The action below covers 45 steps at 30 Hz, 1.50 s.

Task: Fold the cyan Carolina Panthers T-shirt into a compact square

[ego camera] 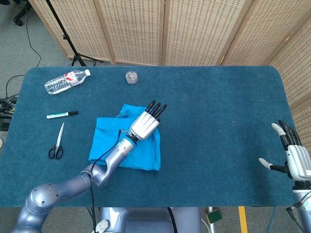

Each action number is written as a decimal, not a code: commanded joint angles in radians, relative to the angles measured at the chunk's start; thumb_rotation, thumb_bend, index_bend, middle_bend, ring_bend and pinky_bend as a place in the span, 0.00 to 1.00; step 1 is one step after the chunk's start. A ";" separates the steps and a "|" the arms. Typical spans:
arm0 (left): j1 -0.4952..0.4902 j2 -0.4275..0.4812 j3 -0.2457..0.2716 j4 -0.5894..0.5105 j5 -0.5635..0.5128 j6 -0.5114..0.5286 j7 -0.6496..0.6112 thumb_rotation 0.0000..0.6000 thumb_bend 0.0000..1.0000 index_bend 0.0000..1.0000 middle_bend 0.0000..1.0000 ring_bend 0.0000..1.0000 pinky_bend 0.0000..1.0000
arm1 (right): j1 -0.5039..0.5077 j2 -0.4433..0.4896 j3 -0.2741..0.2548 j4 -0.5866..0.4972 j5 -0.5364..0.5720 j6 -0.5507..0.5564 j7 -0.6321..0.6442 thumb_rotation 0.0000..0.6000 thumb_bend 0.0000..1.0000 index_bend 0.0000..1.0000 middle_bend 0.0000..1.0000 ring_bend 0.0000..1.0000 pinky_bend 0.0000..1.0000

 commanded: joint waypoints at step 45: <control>0.178 0.326 0.077 -0.372 0.022 0.217 -0.182 1.00 0.00 0.00 0.00 0.00 0.00 | -0.005 -0.001 -0.006 -0.007 -0.015 0.013 -0.018 1.00 0.00 0.00 0.00 0.00 0.00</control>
